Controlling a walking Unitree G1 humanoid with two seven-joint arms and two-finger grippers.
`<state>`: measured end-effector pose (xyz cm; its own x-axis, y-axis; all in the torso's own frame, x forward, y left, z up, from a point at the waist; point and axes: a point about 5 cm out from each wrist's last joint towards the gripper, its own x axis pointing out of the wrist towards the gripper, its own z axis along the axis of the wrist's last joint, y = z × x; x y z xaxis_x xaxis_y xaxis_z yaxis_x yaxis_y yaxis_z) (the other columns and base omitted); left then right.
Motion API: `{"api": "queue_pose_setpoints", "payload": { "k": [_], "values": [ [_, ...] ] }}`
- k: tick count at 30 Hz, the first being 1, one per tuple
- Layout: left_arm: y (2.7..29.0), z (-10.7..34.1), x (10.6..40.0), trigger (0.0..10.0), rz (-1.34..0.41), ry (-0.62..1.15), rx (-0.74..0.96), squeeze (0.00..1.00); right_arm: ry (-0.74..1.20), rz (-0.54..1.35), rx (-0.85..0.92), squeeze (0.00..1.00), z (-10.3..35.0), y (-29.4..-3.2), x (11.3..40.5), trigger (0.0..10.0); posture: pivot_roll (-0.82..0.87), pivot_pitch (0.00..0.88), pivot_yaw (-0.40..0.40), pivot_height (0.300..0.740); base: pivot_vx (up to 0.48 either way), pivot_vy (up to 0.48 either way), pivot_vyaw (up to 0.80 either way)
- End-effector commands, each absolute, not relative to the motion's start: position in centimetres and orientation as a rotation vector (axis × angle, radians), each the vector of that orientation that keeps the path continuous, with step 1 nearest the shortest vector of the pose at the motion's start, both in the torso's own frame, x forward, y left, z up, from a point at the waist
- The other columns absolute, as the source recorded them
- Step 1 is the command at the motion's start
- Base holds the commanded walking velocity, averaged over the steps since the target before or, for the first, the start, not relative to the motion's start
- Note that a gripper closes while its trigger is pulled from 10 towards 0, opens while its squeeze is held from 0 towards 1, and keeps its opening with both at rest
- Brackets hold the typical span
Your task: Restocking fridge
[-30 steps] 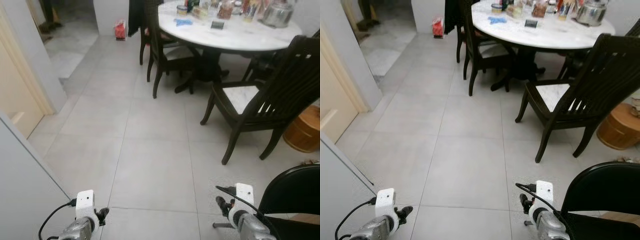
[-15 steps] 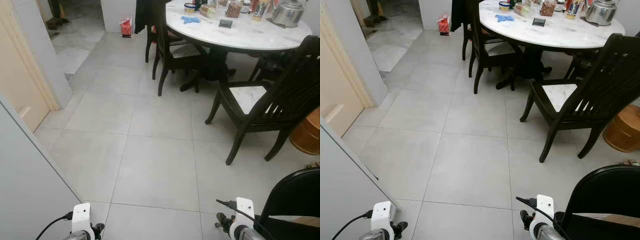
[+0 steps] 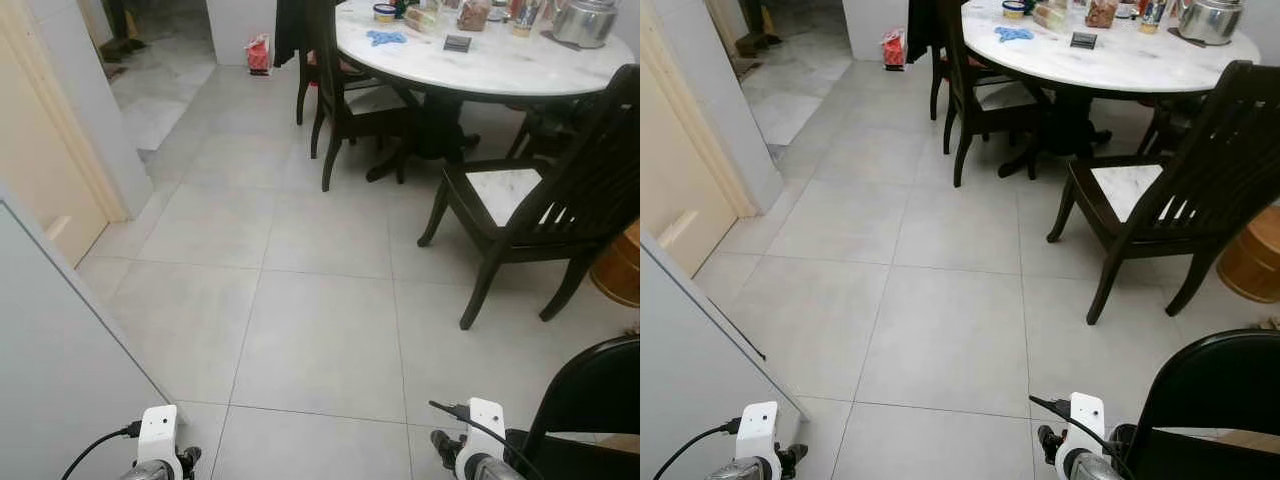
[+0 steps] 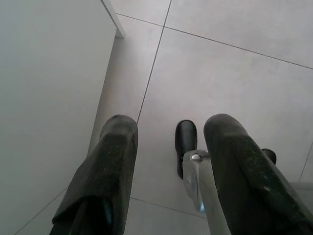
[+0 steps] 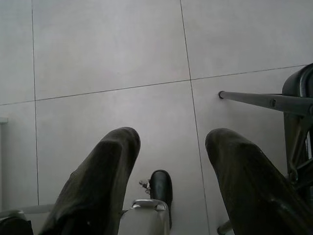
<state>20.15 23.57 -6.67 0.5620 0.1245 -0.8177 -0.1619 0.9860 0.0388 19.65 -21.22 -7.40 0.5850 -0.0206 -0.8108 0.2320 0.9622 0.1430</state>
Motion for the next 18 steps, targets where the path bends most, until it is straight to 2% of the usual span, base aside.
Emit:
{"api": "queue_pose_setpoints", "payload": {
  "k": [1, 14, 18],
  "values": [
    [23.76, -6.73, 19.95, 10.0, 0.171, 0.968, -0.033, 0.0, 0.944, -0.163, 0.26, 0.0, -7.52, -21.1, 19.49, 10.0, -0.03, 0.0, 0.0, 0.74, 0.0, 0.0, 0.0],
    [23.62, -6.85, 19.82, 10.0, 0.179, 0.974, -0.04, 0.0, 0.936, -0.137, 0.223, 0.0, -7.42, -21.33, 19.55, 10.0, -0.03, 0.0, -0.012, 0.74, 0.0, 0.0, 0.0],
    [23.61, -6.88, 19.77, 10.0, 0.178, 0.976, -0.037, 0.0, 0.94, -0.135, 0.212, 0.0, -7.44, -21.37, 19.49, 10.0, -0.03, 0.0, -0.011, 0.74, 0.0, 0.0, 0.63]
  ]
}}
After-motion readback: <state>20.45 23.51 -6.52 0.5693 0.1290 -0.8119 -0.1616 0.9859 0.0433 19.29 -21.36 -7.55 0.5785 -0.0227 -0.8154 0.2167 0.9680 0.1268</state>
